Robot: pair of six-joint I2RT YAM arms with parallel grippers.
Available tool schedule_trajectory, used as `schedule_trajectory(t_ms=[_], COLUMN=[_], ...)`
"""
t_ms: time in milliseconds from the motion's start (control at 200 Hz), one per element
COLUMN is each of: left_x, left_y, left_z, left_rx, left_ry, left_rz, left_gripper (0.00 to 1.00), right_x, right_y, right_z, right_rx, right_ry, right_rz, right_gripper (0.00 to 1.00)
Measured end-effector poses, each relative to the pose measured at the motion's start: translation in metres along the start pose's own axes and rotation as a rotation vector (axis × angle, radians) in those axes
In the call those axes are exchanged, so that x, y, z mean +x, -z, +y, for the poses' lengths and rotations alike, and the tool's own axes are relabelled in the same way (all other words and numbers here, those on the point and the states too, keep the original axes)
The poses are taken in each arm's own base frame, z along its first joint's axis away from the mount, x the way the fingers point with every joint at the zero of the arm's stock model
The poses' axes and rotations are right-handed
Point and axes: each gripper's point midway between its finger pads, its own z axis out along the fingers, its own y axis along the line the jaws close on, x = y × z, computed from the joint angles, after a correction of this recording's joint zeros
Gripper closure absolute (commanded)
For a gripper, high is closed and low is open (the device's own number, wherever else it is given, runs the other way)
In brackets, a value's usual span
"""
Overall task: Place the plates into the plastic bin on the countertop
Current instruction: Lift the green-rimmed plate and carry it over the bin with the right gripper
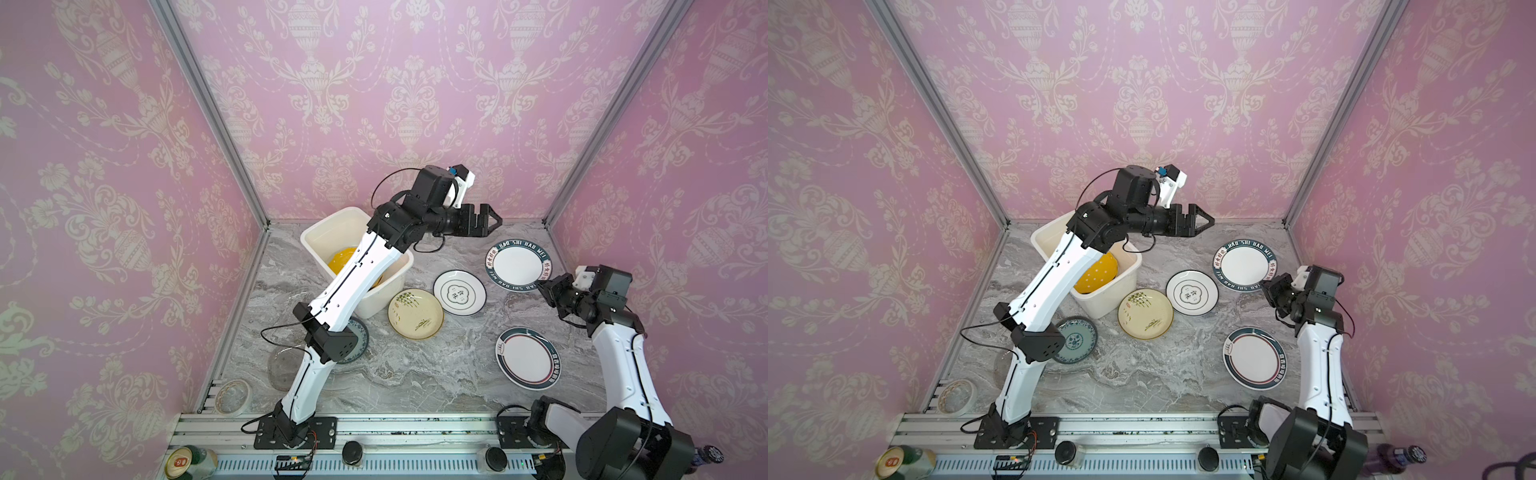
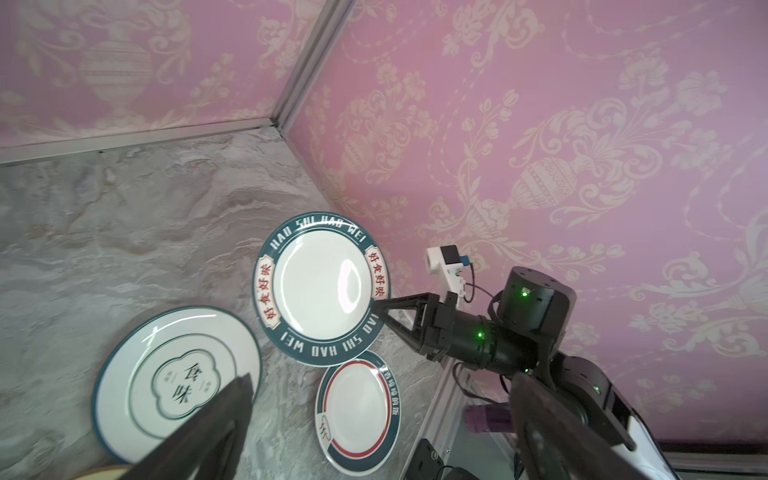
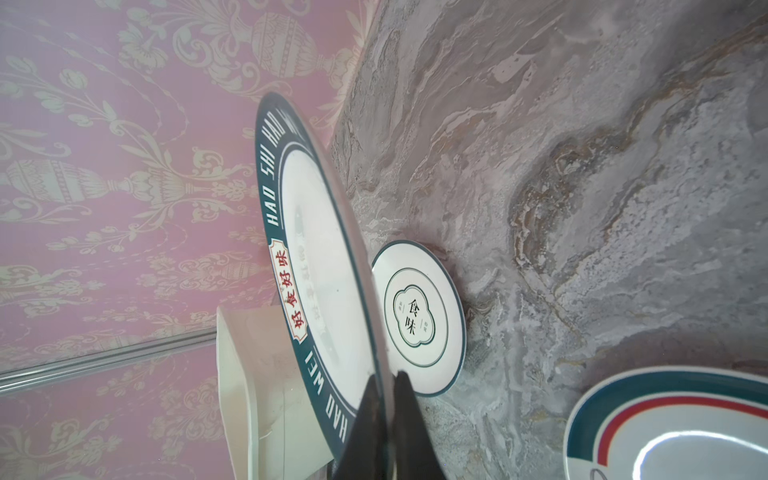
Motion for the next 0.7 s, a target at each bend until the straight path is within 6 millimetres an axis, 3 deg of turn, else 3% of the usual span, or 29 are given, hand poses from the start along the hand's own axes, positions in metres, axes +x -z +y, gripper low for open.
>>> schedule_trajectory(t_ms=[230,475,585,700], left_x=[0.023,0.065,0.071,0.07], left_y=[0.08,0.13,0.153,0.18], left_z=[0.043,0.115,0.145,0.176], left_rx=[-0.245,-0.429,-0.477,-0.529], left_ry=[-0.071,0.059,0.139,0.209], left_rz=[0.066,0.114,0.038,-0.072], left_gripper=[0.01,0.01,0.01,0.01], right_x=[0.035,0.094,0.112,0.123], right_y=[0.003,0.0,-0.008,-0.026], right_z=[0.042,0.1,0.132,0.153], right_rx=[0.005,0.0,-0.029,-0.028], right_ry=[0.01,0.046,0.076,0.094], right_rz=[0.093,0.21,0.251,0.294], right_gripper=[1.0,1.0,1.0,1.0])
